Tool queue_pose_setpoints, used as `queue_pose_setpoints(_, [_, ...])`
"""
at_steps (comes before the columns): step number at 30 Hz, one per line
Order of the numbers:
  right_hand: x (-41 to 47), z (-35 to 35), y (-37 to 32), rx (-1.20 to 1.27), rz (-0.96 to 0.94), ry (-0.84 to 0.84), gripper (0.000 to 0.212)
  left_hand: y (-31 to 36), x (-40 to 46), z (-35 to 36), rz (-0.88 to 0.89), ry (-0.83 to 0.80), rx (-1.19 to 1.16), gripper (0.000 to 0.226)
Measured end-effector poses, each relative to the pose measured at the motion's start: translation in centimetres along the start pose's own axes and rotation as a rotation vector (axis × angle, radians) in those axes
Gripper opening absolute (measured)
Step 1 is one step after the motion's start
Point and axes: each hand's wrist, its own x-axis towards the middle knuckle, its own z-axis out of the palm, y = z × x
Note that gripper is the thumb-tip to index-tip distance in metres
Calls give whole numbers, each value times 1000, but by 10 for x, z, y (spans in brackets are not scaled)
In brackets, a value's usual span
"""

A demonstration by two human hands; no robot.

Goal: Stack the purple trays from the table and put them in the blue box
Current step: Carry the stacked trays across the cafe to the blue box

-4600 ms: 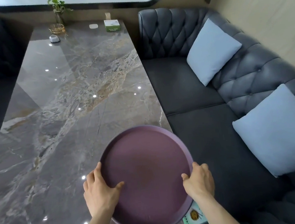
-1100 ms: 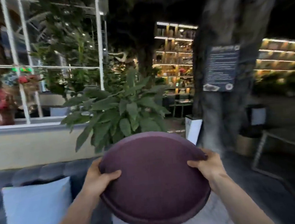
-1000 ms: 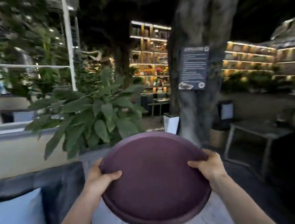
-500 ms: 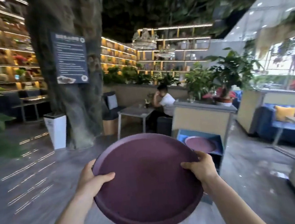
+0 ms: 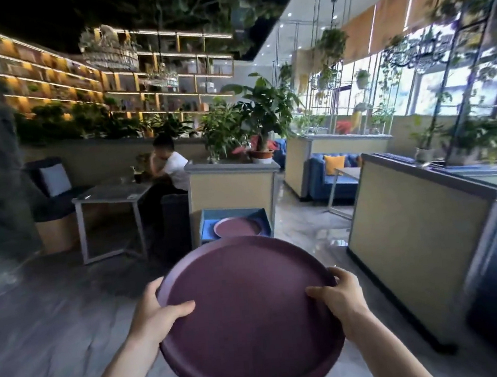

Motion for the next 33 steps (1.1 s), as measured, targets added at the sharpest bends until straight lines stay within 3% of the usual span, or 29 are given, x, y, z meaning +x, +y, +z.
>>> queue_pose_setpoints(5, [49, -6, 11, -6, 14, 2, 76, 0, 30, 42, 1, 10, 13, 86])
queue_pose_setpoints(9, [93, -12, 13, -51, 7, 10, 57, 3, 55, 76, 2, 5, -3, 88])
queue_pose_setpoints(14, [149, -16, 13, -106, -26, -13, 65, 5, 85, 117, -13, 47, 25, 93])
queue_pose_setpoints(21, [221, 5, 22, -148, -37, -21, 48, -4, 145, 155, -61, 93, 76, 95])
queue_pose_setpoints(33, [415, 115, 18, -211, 6, -6, 60, -24, 368, 212, -116, 86, 44, 89])
